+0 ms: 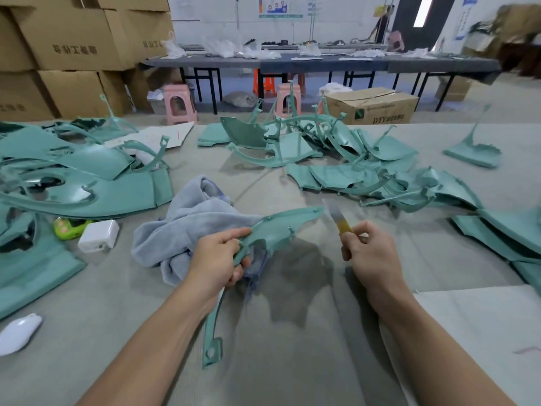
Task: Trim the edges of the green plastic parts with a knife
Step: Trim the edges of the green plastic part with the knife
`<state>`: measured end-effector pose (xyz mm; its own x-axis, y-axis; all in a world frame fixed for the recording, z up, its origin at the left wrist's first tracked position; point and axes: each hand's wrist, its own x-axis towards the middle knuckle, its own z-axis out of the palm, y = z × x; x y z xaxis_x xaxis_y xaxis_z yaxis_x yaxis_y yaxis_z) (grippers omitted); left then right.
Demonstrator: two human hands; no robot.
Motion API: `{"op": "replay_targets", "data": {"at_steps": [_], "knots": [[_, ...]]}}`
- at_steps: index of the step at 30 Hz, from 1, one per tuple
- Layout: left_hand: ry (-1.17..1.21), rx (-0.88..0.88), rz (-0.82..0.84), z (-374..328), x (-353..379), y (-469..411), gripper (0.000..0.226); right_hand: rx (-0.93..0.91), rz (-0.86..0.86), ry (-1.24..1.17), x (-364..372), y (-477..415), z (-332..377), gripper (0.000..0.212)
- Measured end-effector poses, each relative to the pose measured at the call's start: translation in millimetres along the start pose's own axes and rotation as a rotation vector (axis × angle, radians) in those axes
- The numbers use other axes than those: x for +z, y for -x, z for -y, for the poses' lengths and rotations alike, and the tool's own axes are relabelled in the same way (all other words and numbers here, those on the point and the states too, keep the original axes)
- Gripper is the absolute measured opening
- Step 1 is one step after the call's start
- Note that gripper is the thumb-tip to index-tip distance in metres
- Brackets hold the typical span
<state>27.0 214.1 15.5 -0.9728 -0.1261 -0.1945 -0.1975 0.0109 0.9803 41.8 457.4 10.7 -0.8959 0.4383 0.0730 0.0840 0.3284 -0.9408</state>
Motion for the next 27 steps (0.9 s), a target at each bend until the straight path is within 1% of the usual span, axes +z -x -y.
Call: {"op": "replay_targets", "data": {"at_steps": [2, 4, 6, 7, 8, 10, 11, 12, 14, 15, 18, 22, 23, 25, 27], "knots": [[-0.002, -0.004, -0.004, 0.3, -0.7, -0.8, 0.039, -0.022, 0.046, -0.099, -0.9, 2.9, 3.3, 0.024], [-0.001, -0.002, -0.004, 0.3, -0.4, -1.4, 0.039, -0.043, 0.07, -0.076, 1.1, 4.6, 3.4, 0.022], [0.001, 0.002, 0.001, 1.2, 0.0, -1.4, 0.038, -0.021, -0.002, 0.052, 2.2, 2.8, 2.5, 0.021], [-0.004, 0.004, 0.002, 1.4, -0.1, -1.0, 0.038, -0.007, -0.045, 0.072, 1.6, 1.8, 1.9, 0.021], [-0.009, 0.006, 0.002, 1.3, -0.4, -0.6, 0.038, -0.014, -0.048, 0.026, 0.5, 0.6, 0.6, 0.022], [-0.014, 0.007, 0.0, 0.0, -0.5, 0.1, 0.038, -0.027, 0.033, -0.098, 0.1, 2.3, 1.9, 0.026], [-0.015, 0.007, -0.002, -0.5, -0.1, 0.6, 0.038, -0.033, 0.07, -0.093, 0.5, 3.7, 1.6, 0.026], [-0.017, 0.011, -0.005, -0.7, 0.8, 1.2, 0.038, -0.033, 0.07, -0.032, 1.6, 3.5, -0.3, 0.024], [-0.028, 0.024, -0.01, -0.8, 2.7, 3.0, 0.037, -0.011, -0.028, 0.135, 0.9, 0.7, -3.2, 0.019], [-0.035, 0.028, -0.007, -1.2, 3.4, 3.8, 0.037, 0.001, -0.069, 0.125, -0.6, -0.2, -3.5, 0.019], [-0.035, 0.036, 0.002, -3.0, 3.3, 6.1, 0.038, -0.037, -0.052, -0.056, -3.6, 1.4, -0.7, 0.02], [-0.037, 0.099, 0.014, -7.9, 4.6, 11.2, 0.032, -0.07, 0.007, -0.144, -3.3, 7.1, 6.3, 0.02], [-0.027, 0.119, 0.02, -11.3, 5.1, 12.5, 0.031, -0.055, 0.015, -0.2, -4.4, 7.1, 8.5, 0.021], [0.018, 0.183, -0.007, -22.0, 4.6, 14.2, 0.028, 0.024, 0.061, -0.387, -8.0, 5.9, 13.2, 0.021], [0.023, 0.311, -0.075, -39.0, 1.9, 18.8, 0.026, 0.118, 0.158, -0.551, -11.7, 6.1, 15.3, 0.019]]}}
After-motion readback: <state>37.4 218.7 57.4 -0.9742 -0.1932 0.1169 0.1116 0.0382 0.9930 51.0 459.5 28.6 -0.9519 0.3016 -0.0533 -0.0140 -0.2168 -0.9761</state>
